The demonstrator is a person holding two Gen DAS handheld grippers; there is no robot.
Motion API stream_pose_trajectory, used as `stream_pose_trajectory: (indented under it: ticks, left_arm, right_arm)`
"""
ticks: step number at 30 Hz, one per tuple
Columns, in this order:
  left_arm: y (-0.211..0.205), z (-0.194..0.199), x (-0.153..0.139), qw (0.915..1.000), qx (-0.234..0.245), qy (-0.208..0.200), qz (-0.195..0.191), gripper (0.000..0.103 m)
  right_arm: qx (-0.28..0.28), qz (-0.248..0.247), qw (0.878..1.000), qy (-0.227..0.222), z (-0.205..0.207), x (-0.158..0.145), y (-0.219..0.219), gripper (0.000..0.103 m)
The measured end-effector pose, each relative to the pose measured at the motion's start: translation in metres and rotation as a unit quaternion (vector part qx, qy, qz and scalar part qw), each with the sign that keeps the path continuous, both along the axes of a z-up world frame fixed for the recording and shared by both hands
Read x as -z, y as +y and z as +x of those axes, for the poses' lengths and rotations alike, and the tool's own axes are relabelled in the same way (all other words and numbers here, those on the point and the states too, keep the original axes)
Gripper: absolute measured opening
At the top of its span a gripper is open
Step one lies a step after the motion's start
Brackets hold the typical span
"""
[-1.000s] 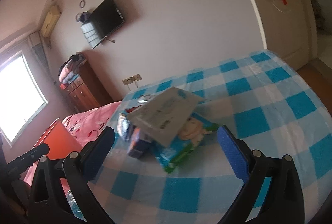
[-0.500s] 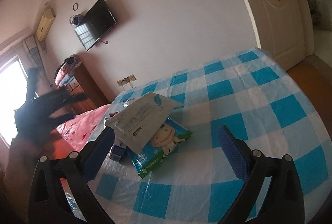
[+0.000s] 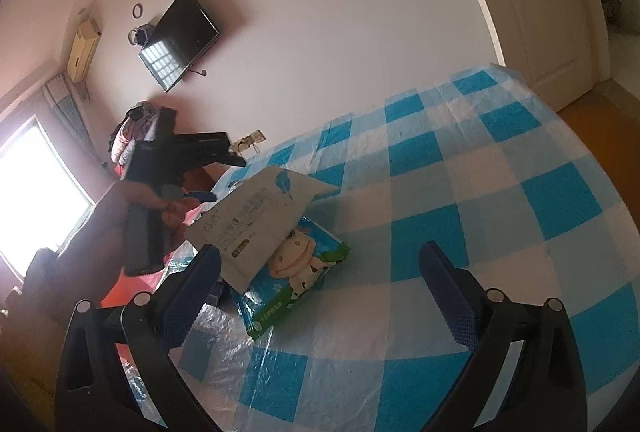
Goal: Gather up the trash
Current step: 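Grasp the crumpled red wrappers with the left tool while the right tool grasps the beige wipes pack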
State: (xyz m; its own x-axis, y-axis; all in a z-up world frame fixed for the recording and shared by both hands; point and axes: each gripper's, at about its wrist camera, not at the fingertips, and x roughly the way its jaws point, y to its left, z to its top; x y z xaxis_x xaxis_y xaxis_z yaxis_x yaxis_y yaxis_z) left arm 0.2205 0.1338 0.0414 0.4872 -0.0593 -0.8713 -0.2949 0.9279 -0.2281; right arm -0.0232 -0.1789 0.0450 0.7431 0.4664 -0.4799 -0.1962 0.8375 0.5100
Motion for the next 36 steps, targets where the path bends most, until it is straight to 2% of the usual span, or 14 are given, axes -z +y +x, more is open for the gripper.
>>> stream_pose_trajectory:
  ticks: [3, 6, 9, 11, 19, 27, 36]
  left_arm:
    - [-0.001, 0.012, 0.007, 0.9998, 0.001, 0.019, 0.009, 0.076]
    - [-0.005, 0.021, 0.016, 0.9986, 0.007, 0.047, 0.023, 0.064]
    - [-0.005, 0.019, 0.016, 0.9991, 0.003, 0.039, 0.015, 0.055]
    - [-0.01, 0.015, 0.013, 0.999, 0.009, 0.037, 0.024, 0.053]
    - [-0.03, -0.018, 0.011, 0.9975, 0.05, 0.026, 0.042, 0.051]
    - [-0.062, -0.069, 0.011, 0.9941, 0.104, 0.024, 0.022, 0.051]
    - [-0.099, -0.136, 0.014, 0.986, 0.165, 0.021, -0.007, 0.05]
  right_arm:
    - [-0.003, 0.003, 1.0, 0.002, 0.0, 0.001, -0.001, 0.098]
    - [-0.003, 0.006, 1.0, 0.004, 0.0, 0.001, -0.003, 0.098]
    - [-0.003, 0.011, 1.0, 0.008, 0.001, 0.002, -0.006, 0.098]
    - [-0.004, 0.013, 1.0, 0.012, 0.002, 0.003, -0.007, 0.098]
    - [-0.008, 0.01, 1.0, 0.01, 0.001, 0.001, -0.009, 0.098]
    - [-0.011, 0.023, 1.0, 0.018, 0.002, 0.002, -0.014, 0.098]
    - [-0.017, 0.012, 0.999, 0.034, 0.003, 0.005, -0.015, 0.098]
